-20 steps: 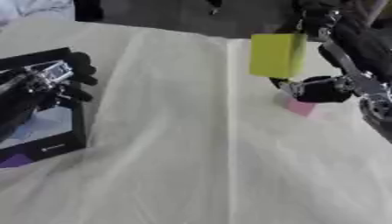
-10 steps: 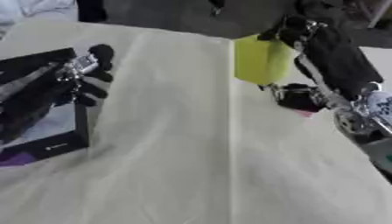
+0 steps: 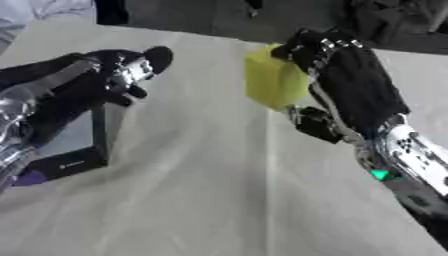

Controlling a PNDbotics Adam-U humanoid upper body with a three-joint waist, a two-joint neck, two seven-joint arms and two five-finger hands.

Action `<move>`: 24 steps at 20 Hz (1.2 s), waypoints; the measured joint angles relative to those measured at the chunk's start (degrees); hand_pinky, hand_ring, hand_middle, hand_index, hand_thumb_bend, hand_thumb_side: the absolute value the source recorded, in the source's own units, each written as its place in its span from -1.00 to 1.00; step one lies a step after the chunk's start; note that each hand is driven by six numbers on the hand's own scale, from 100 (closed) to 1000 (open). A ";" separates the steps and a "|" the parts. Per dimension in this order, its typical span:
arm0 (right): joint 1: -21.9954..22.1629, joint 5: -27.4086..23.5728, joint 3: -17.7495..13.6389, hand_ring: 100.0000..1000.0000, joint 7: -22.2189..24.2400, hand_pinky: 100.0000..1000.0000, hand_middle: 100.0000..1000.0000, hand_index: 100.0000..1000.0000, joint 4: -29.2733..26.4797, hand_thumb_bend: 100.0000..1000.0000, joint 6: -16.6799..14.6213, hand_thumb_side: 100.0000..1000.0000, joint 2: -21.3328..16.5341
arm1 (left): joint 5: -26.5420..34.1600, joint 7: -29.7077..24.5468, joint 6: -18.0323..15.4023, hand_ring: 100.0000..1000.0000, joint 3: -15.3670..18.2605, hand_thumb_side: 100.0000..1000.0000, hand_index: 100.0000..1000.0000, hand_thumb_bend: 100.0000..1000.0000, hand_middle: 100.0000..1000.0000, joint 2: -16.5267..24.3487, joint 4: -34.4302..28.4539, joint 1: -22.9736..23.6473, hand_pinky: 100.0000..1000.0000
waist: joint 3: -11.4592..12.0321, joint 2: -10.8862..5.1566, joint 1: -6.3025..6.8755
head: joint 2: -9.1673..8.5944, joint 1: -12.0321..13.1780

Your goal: Pick up the objects with one hand, pass them to the other hand, and then place them into the box on the other side of the table.

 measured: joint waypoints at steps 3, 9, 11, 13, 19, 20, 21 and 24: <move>-0.32 1.94 0.61 0.02 -0.70 0.20 -0.39 -0.18 0.00 -0.78 -0.13 -1.00 1.32 | -2.51 -1.94 -0.13 0.57 -0.63 0.25 0.77 -0.16 0.60 -0.65 0.00 -1.05 0.71 | 0.04 0.00 0.03 | 0.01 0.01; -0.78 5.14 1.35 0.00 -1.65 0.16 -0.38 -0.17 0.00 -0.86 -0.42 -1.00 3.33 | -8.38 -5.41 -0.48 0.58 -1.92 0.15 0.76 -0.19 0.59 -1.42 -0.01 -2.59 0.73 | 0.10 0.00 0.33 | 0.26 -0.50; -0.65 6.37 1.37 0.00 -2.01 0.13 -0.38 -0.16 0.00 -0.87 -0.03 -1.00 3.96 | -10.73 -6.17 -1.10 0.59 -2.25 0.11 0.76 -0.18 0.59 -1.73 -0.01 -2.99 0.73 | 0.08 0.00 0.35 | 0.36 -0.62; -0.27 7.52 1.37 -0.01 -2.36 0.11 -0.37 -0.16 0.00 -0.92 0.44 -1.00 4.62 | -13.33 -6.97 -1.97 0.60 -2.62 0.06 0.76 -0.15 0.59 -1.90 -0.01 -3.38 0.74 | 0.01 0.00 0.39 | 0.47 -0.76; 0.91 11.56 1.04 -0.03 -2.97 0.04 -0.36 -0.14 0.00 -1.00 1.64 -1.00 7.11 | -20.61 -10.67 -5.12 0.62 -3.51 -0.02 0.74 0.04 0.59 -2.42 -0.01 -4.52 0.79 | -0.04 0.00 0.70 | 0.57 -0.81; 1.03 12.29 0.90 -0.03 -2.98 0.04 -0.36 -0.14 0.04 -1.00 1.77 -1.00 7.66 | -21.57 -11.48 -5.46 0.62 -3.65 -0.02 0.74 0.05 0.59 -2.47 -0.01 -4.70 0.79 | -0.04 0.00 0.70 | 0.57 -0.81; 1.06 12.98 0.79 -0.03 -3.01 0.04 -0.36 -0.14 0.17 -1.00 1.91 -1.00 8.21 | -22.53 -12.29 -5.71 0.62 -3.67 -0.02 0.74 0.06 0.59 -2.66 -0.01 -4.83 0.80 | -0.04 0.00 0.70 | 0.57 -0.81; 1.06 14.77 0.75 -0.04 -3.37 0.03 -0.36 -0.14 0.83 -1.00 2.36 -1.00 9.78 | -24.78 -14.63 -5.95 0.63 -3.70 0.02 0.75 0.16 0.60 -3.03 -0.01 -5.04 0.82 | -0.01 0.00 0.71 | 0.57 -0.82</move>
